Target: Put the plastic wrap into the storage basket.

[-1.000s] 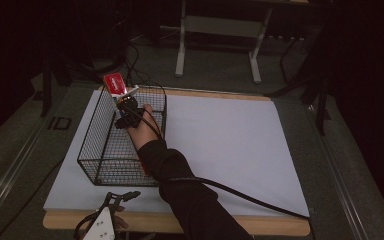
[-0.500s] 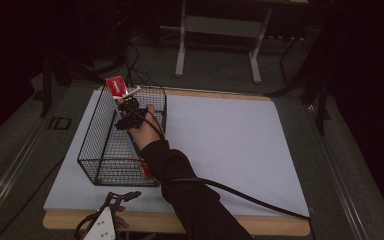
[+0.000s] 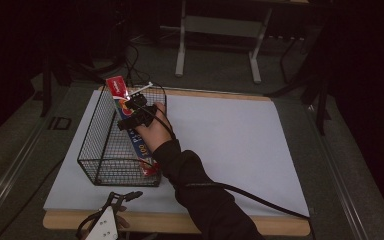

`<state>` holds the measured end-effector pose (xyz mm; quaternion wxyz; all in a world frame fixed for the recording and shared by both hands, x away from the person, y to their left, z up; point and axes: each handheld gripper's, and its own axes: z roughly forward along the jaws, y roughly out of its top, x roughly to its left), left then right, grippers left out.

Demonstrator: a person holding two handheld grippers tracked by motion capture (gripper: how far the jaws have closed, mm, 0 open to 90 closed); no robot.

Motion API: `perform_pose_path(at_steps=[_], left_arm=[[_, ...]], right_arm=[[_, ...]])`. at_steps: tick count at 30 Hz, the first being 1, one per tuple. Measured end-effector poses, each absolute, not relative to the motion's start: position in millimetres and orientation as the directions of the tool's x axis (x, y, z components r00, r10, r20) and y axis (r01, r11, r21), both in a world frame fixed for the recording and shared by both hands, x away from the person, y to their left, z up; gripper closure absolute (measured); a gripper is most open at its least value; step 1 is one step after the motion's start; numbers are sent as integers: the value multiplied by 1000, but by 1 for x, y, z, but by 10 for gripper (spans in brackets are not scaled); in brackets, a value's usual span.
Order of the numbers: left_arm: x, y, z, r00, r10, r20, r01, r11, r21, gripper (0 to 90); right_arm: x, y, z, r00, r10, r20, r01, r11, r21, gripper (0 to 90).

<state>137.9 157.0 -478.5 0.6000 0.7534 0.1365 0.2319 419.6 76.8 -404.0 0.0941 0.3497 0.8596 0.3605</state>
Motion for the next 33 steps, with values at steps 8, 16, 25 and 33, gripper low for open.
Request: perform_pose_path(at_steps=[8,16,25,33], left_arm=[[139,154,-480,861,475,183,-67,-251,966,6],[142,153,-480,864,473,176,-62,-248,967,6],[143,152,-480,865,471,176,-60,-251,966,6],[144,151,-481,866,469,175,-57,-255,965,6]], right_arm=[[407,52,-385,-766,639,65,485,508,712,140],[403,17,-380,-756,653,39,475,507,720,141],[402,-31,-379,-738,673,34,469,477,743,141],[394,-71,-387,-738,672,64,473,446,760,142]])
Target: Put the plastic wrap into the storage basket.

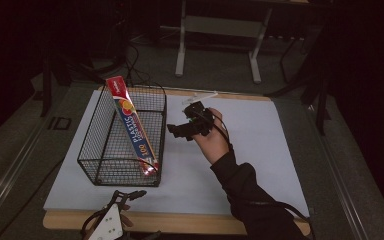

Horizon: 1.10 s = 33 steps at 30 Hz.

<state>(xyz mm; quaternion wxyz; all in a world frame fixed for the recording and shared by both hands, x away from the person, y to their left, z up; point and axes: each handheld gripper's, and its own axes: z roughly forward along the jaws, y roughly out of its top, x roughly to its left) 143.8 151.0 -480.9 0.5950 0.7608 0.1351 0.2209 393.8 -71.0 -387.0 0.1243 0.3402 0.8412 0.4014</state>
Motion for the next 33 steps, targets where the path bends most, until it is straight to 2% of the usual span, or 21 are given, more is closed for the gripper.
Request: perform_pose_path(at_steps=[10,33], left_arm=[[144,150,-481,864,470,179,-58,-260,964,6],[144,147,-482,867,464,180,-56,-268,962,6]], right_arm=[[382,-110,-398,-729,683,42,467,452,760,143],[341,-187,-451,-698,704,129,524,380,762,150]])
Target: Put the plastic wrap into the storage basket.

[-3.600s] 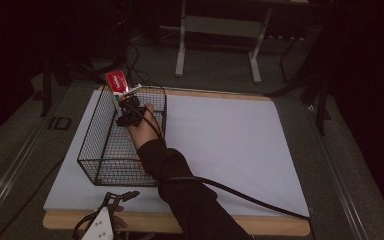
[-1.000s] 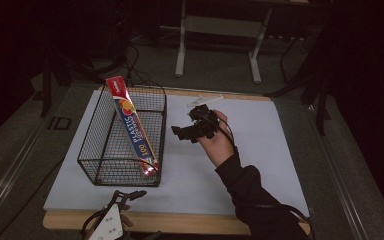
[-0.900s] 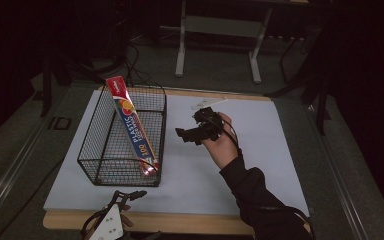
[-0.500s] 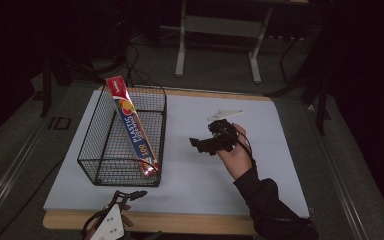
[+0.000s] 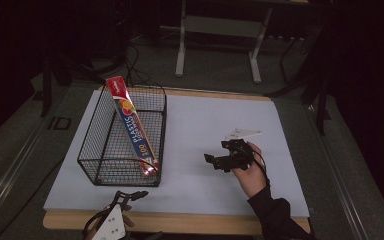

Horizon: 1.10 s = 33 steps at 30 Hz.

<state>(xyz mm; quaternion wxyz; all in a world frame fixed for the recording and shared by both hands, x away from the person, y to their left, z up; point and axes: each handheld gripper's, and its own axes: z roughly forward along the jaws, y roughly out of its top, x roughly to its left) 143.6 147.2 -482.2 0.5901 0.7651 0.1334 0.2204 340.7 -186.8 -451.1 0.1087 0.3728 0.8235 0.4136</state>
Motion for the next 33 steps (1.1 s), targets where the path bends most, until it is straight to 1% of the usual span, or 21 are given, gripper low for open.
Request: perform_pose_path(at_steps=[3,11,16,33], left_arm=[[143,147,-482,867,465,181,-56,-269,961,6],[143,147,-482,867,463,183,-58,-271,961,6],[143,147,-482,868,462,182,-58,-269,961,6],[142,147,-482,869,460,182,-60,-267,962,6]], right_arm=[[334,-197,-456,-692,706,149,529,357,770,150],[321,-225,-463,-654,743,146,534,317,784,150],[314,-235,-469,-649,751,120,529,333,780,150],[292,-261,-493,-637,763,107,550,353,757,147]])
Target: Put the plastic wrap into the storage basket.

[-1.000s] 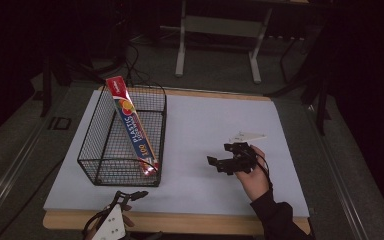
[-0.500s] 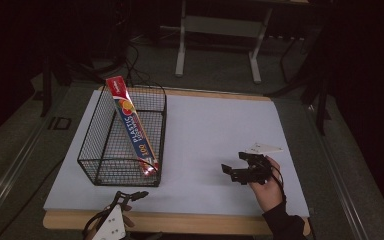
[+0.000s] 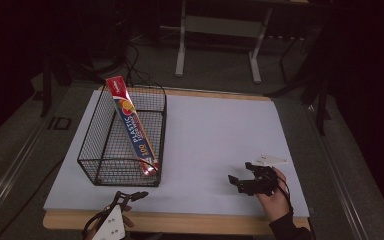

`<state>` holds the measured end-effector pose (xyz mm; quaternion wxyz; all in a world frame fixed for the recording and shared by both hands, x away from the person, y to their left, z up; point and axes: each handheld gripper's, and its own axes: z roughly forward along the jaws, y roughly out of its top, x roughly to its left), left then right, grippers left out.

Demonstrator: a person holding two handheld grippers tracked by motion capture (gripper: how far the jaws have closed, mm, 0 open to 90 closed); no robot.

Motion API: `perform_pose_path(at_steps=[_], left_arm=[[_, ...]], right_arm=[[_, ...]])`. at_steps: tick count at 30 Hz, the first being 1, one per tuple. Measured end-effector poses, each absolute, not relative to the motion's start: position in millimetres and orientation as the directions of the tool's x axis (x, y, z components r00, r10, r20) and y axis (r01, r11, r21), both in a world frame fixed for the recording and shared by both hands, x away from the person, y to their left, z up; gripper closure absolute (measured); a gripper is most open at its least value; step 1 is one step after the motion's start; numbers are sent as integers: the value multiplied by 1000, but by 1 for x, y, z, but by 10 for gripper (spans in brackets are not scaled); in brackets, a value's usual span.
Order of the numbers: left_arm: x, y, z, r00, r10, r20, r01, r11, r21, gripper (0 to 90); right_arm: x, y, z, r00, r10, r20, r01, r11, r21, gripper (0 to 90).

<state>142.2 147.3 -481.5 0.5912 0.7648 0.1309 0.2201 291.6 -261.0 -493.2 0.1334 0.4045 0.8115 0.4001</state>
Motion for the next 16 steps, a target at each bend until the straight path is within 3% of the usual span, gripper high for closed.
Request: perform_pose_path(at_steps=[16], left_arm=[[143,147,-482,876,447,182,-57,-279,959,6]], right_arm=[[295,-267,-501,-632,772,73,529,361,768,147]])
